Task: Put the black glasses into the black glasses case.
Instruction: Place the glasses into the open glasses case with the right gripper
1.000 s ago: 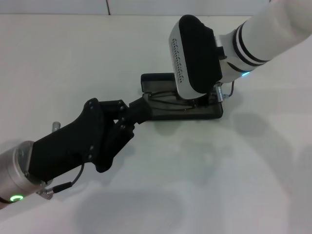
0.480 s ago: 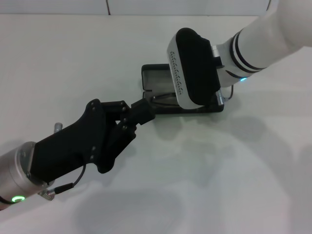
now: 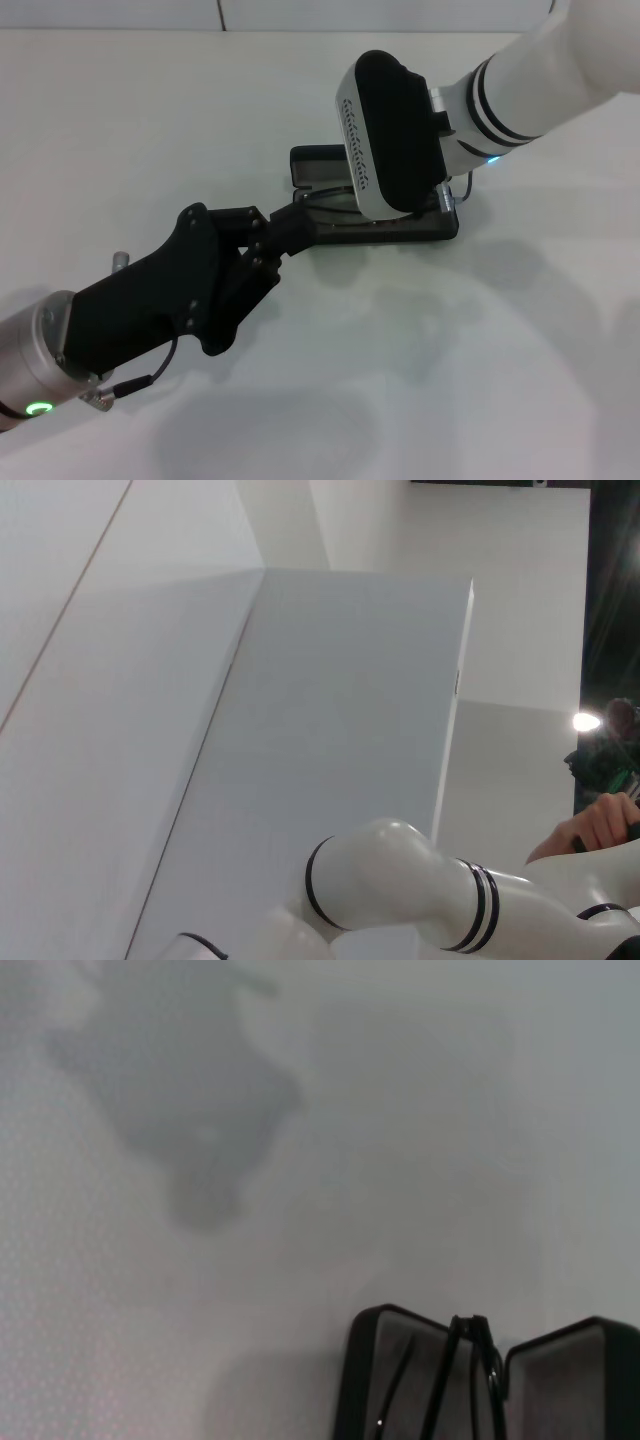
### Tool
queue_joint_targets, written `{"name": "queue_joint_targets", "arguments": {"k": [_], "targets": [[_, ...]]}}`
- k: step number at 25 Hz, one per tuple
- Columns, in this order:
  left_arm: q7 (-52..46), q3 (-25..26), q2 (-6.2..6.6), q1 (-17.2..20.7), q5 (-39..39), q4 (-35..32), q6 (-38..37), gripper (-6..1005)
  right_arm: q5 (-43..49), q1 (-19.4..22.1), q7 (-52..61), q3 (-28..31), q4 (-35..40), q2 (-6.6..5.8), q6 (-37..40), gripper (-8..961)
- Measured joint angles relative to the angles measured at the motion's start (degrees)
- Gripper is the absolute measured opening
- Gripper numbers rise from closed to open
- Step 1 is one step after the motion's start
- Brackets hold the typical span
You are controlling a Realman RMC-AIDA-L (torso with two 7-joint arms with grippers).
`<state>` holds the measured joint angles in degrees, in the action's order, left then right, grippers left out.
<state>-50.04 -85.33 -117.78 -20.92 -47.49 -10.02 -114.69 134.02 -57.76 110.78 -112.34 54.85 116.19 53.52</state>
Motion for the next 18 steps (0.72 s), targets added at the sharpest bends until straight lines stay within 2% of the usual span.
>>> {"name": "queue_joint_targets", "arguments": {"k": [8,18], "targets": [[0.03,0.00,0.00,0.00,0.07,0.00,0.00,36,3.96,0.13,3.50,-0.60,1.35,0.00,0.39,95],[0.03,-0.01,0.01,-0.37,0.12,0.00,0.38,36,4.38,0.91,4.53,-0.64,1.39,0.00,-0.08,95]]}}
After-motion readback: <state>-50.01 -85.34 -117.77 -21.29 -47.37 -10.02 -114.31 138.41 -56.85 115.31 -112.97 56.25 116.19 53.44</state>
